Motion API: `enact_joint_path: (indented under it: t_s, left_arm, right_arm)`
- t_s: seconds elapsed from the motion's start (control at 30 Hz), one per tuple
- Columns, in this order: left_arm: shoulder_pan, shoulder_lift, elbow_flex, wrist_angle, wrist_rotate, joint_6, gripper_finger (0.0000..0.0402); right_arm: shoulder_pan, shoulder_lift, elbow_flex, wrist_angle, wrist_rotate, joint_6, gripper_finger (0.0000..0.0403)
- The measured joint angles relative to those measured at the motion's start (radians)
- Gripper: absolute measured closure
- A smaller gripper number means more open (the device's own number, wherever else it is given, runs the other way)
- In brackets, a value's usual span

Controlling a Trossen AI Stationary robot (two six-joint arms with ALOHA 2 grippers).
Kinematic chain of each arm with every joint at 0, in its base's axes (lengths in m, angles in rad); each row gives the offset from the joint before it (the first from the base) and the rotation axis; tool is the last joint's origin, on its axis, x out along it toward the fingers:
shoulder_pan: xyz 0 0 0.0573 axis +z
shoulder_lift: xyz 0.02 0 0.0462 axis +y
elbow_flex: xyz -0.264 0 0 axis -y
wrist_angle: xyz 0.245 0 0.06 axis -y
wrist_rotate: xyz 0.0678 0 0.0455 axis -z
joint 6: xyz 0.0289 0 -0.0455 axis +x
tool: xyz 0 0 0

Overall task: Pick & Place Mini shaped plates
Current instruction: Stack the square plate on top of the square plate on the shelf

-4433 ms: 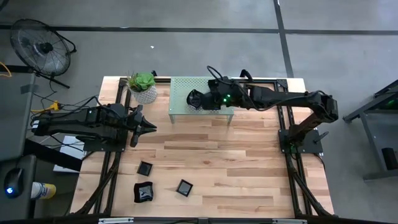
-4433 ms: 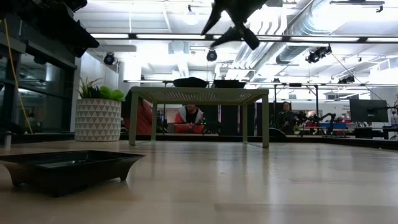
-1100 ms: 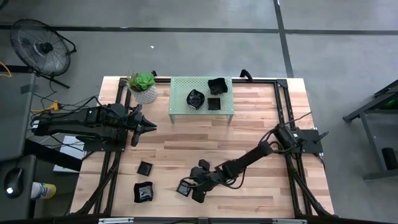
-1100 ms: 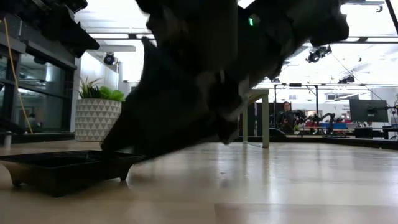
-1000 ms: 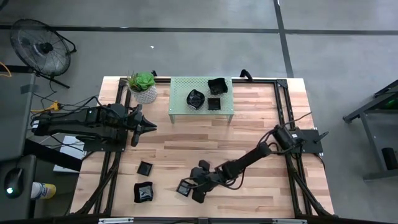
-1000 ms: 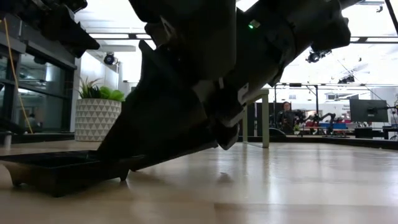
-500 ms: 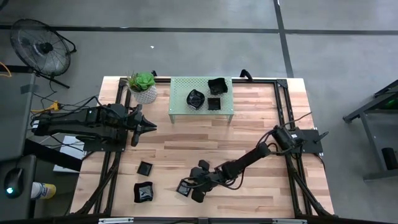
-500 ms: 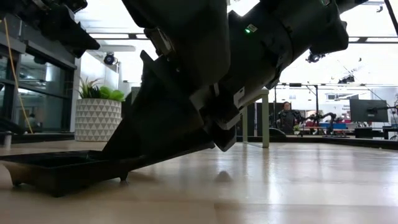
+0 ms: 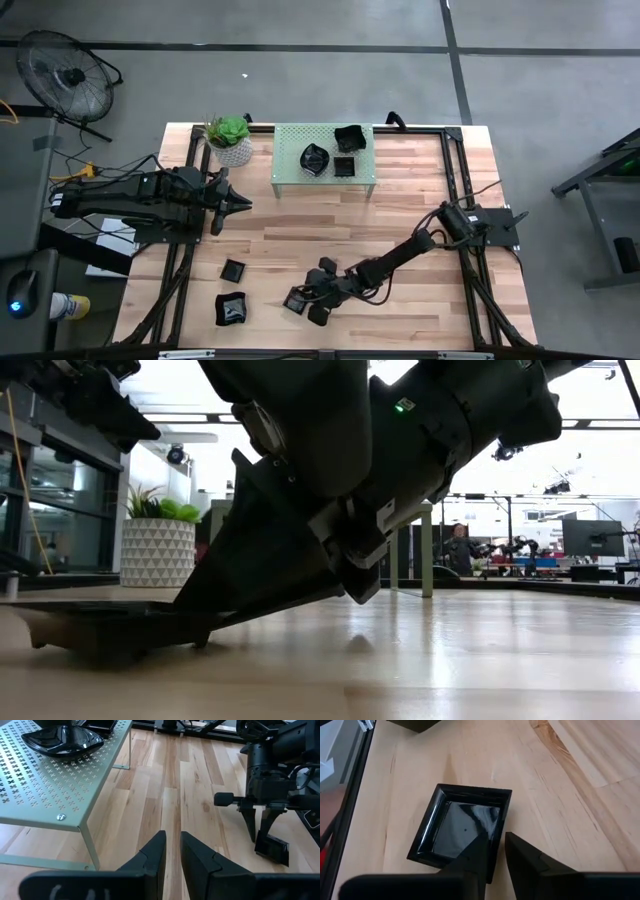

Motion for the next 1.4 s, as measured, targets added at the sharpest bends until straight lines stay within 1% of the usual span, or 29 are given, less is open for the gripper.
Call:
enact_joint_path:
  t_s: [0.27, 0.53, 0.8, 0.9, 1.03, 1.2, 1.4]
  left_arm:
    - [0.000, 0.000, 0.000, 0.000, 0.000, 0.000, 0.0348]
    - [0.000, 0.000, 0.000, 0.000, 0.000, 0.000, 0.0348]
    - [0.000, 0.000, 0.000, 0.000, 0.000, 0.000, 0.0348]
    - [0.000, 0.000, 0.000, 0.000, 0.000, 0.000, 0.0348]
    - [0.000, 0.000, 0.000, -0.001, 0.000, 0.000, 0.0348]
    - [0.000, 0.000, 0.000, 0.000, 0.001, 0.000, 0.0348]
    - [0.000, 0.000, 0.000, 0.000, 0.001, 0.000, 0.0348]
  right_arm:
    - [0.000, 0.000, 0.000, 0.001, 0.002, 0.013, 0.0365]
    - [0.000, 0.000, 0.000, 0.012, 0.001, 0.023, 0.0396]
    - [-0.005, -0.010, 0.000, 0.045, 0.000, 0.012, 0.0399]
    - [-0.008, -0.036, 0.000, 0.021, 0.010, 0.001, 0.0401]
    - [-0.012, -0.080, 0.000, 0.012, 0.052, -0.029, 0.0399]
    - [-0.033, -0.149, 0.000, -0.033, 0.069, -0.035, 0.0401]
    - [-0.062, -0.239, 0.000, -0.128, 0.145, -0.048, 0.0399]
